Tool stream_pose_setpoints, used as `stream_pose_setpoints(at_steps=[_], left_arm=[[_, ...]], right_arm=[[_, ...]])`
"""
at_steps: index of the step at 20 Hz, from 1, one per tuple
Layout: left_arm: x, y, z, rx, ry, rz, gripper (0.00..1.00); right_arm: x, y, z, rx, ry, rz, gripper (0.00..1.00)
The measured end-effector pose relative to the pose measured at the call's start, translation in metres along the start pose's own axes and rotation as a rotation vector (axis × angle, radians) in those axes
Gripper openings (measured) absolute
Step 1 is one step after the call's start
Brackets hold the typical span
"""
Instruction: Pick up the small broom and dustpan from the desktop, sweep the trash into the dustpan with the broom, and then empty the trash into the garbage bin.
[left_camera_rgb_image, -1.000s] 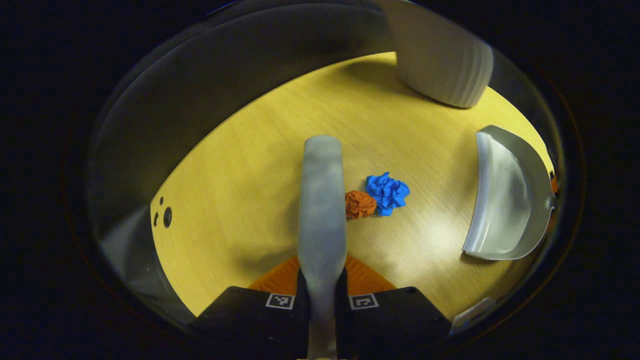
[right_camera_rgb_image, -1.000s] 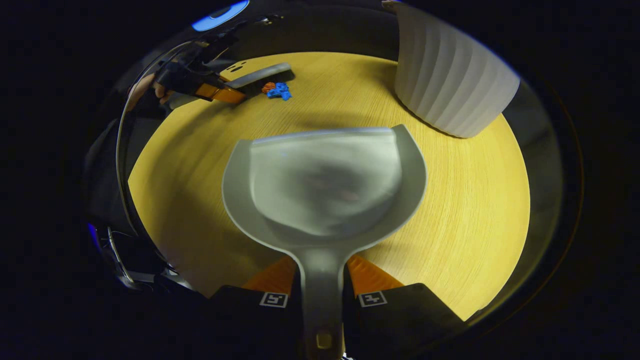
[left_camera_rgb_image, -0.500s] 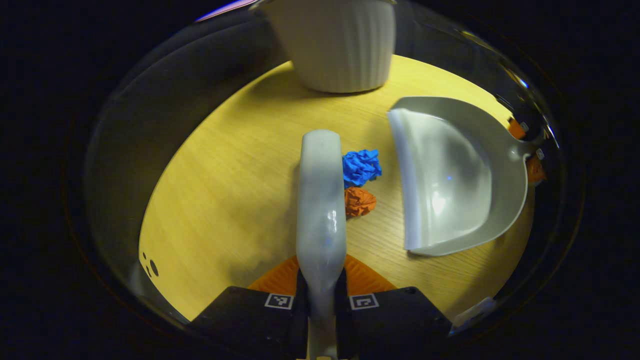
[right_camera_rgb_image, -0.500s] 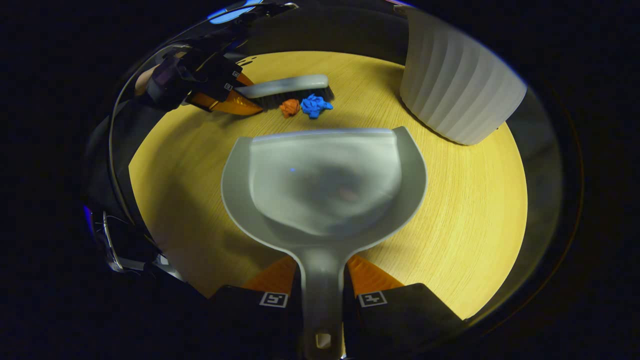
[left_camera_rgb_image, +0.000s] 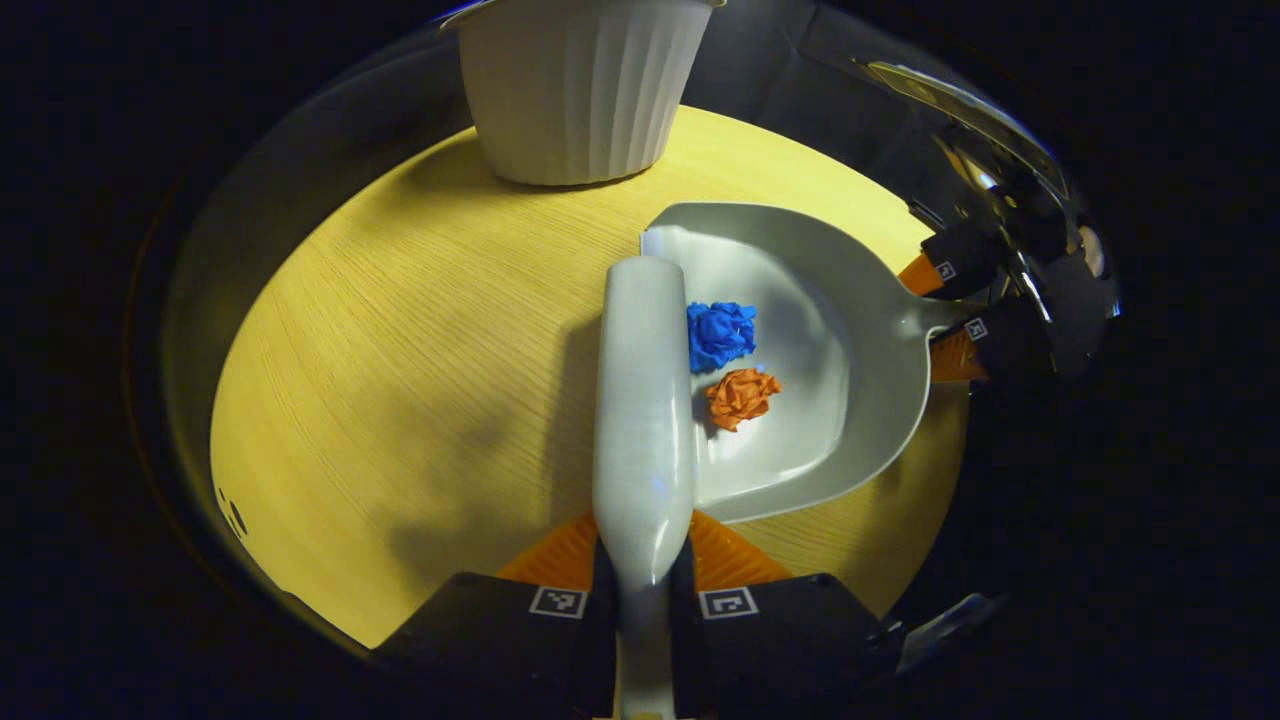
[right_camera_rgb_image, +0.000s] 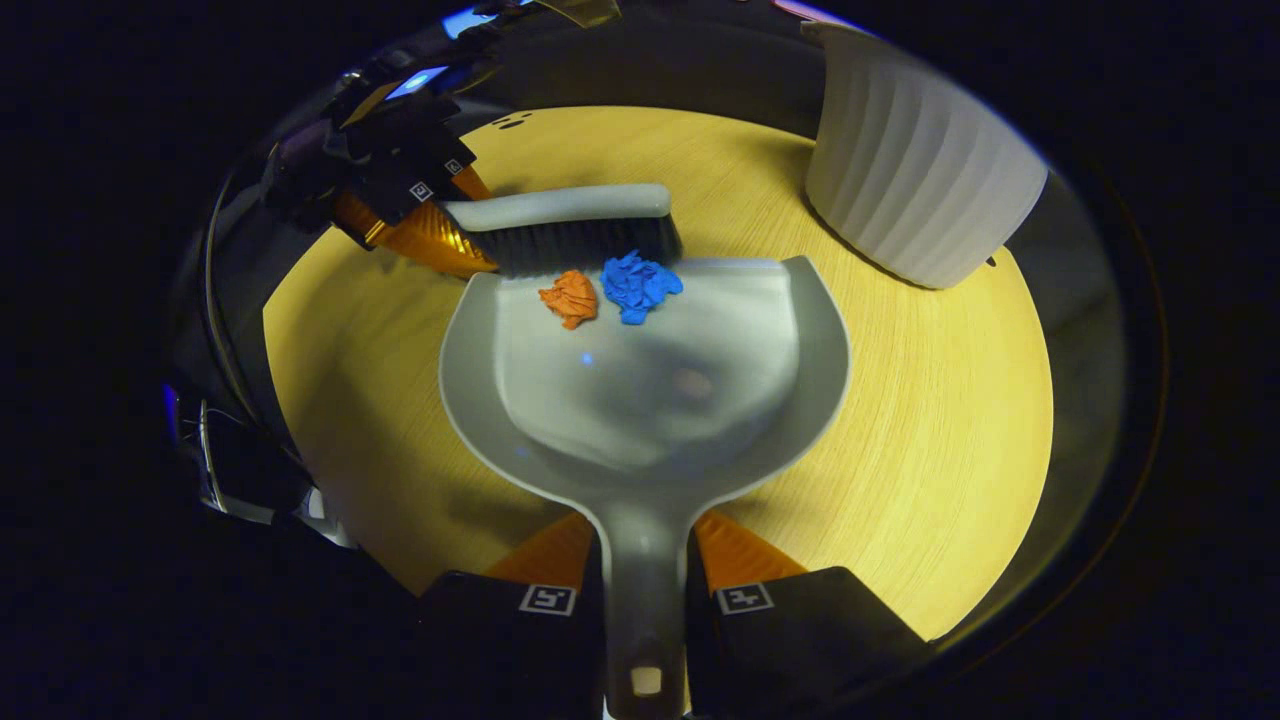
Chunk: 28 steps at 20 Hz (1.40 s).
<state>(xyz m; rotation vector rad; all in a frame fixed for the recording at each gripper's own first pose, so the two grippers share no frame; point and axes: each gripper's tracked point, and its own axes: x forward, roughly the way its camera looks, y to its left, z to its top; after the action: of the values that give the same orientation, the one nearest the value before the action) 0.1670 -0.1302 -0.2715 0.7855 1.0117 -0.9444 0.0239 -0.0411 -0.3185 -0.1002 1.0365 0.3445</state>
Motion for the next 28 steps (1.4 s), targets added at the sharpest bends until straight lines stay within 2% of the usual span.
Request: stream_pose_setpoints(at_steps=[2,5,7,8,9,13,15,16,17,18,20,25,28], left_arm=[[-0.002,-0.004,-0.002,0.012,0.003,0.011,0.27],[-0.007,-0.009,-0.004,-0.028,-0.031,0.060,0.27],[-0.013,-0.012,-0.008,-0.085,-0.068,0.104,0.27],[-0.018,-0.014,-0.011,-0.121,-0.090,0.122,0.27],[-0.022,-0.016,-0.016,-0.157,-0.108,0.140,0.27],[-0.036,-0.016,-0.035,-0.301,-0.185,0.231,0.27],[-0.038,-0.016,-0.059,-0.381,-0.210,0.266,0.26],[-0.039,-0.015,-0.076,-0.420,-0.219,0.281,0.27],[-0.037,-0.016,-0.091,-0.457,-0.225,0.293,0.27],[-0.031,-0.017,-0.108,-0.492,-0.230,0.302,0.26],[-0.021,-0.013,-0.145,-0.551,-0.240,0.312,0.26],[0.013,-0.002,-0.218,-0.647,-0.261,0.327,0.26],[0.005,0.006,-0.240,-0.684,-0.293,0.334,0.27]], right_arm=[[0.003,-0.004,0.005,-0.006,-0.019,0.002,0.36],[0.009,-0.007,0.015,0.017,-0.071,0.003,0.36],[0.013,-0.012,0.014,0.026,-0.081,-0.004,0.35],[0.015,-0.015,0.014,0.029,-0.083,-0.010,0.40],[0.013,-0.015,0.015,0.041,-0.087,-0.010,0.36],[0.007,-0.013,0.015,0.106,-0.096,-0.004,0.36],[-0.013,-0.017,0.014,0.118,-0.108,-0.019,0.40],[-0.026,-0.018,0.014,0.125,-0.114,-0.027,0.31],[-0.037,-0.022,0.015,0.134,-0.120,-0.034,0.31],[-0.044,-0.025,0.016,0.143,-0.125,-0.043,0.36],[-0.067,-0.038,0.019,0.158,-0.135,-0.063,0.36],[-0.137,-0.072,0.035,0.200,-0.161,-0.108,0.35],[-0.180,-0.085,0.050,0.255,-0.200,-0.123,0.36]])
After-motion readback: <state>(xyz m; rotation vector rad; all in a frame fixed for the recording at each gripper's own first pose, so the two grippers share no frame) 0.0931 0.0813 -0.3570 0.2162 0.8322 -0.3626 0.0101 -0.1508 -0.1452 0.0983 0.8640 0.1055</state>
